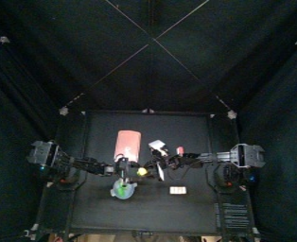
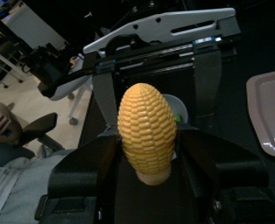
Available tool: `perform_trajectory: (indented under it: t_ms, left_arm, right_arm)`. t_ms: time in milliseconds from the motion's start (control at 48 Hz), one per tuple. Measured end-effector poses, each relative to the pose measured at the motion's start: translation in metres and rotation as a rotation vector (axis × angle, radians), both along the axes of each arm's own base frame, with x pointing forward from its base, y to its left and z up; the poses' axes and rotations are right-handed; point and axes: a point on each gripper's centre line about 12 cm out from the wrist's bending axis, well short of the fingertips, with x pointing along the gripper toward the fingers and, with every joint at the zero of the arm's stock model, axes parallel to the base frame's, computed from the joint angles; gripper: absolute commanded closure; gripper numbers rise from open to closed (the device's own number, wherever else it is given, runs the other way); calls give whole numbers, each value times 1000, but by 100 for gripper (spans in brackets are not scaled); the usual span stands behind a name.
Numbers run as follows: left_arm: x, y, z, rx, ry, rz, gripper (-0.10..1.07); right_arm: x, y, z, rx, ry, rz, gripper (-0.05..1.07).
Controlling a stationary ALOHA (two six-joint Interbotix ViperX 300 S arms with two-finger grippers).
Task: Remove corn husk'
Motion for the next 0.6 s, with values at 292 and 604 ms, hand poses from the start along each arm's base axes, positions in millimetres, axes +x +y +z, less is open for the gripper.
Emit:
perform_trajectory:
  t_ms: [292,604]
  left_arm:
    - [0,0,0,0,-2,-4,30]
    - [-2,0,-2,-1,8,-1,49]
  right_arm:
    - [-1,0,1,-5,-3,1,48]
    - [-2,-1,0,4,-2,-6,48]
